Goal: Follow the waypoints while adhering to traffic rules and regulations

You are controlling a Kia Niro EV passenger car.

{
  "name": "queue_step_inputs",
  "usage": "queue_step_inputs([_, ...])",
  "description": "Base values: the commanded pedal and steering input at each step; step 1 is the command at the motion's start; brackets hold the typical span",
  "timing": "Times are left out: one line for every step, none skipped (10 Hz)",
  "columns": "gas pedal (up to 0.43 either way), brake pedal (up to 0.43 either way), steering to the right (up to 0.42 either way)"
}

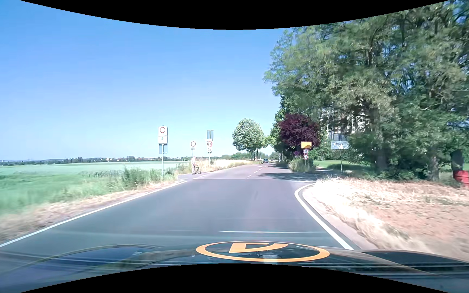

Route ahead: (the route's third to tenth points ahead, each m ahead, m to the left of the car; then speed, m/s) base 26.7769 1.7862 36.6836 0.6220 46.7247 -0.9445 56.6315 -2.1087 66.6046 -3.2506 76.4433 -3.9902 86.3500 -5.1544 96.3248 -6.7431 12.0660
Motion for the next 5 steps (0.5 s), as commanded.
queue_step_inputs([0.059, 0.0, 0.033])
queue_step_inputs([0.067, 0.0, 0.033])
queue_step_inputs([0.067, 0.0, 0.033])
queue_step_inputs([0.079, 0.0, 0.033])
queue_step_inputs([0.079, 0.0, 0.033])
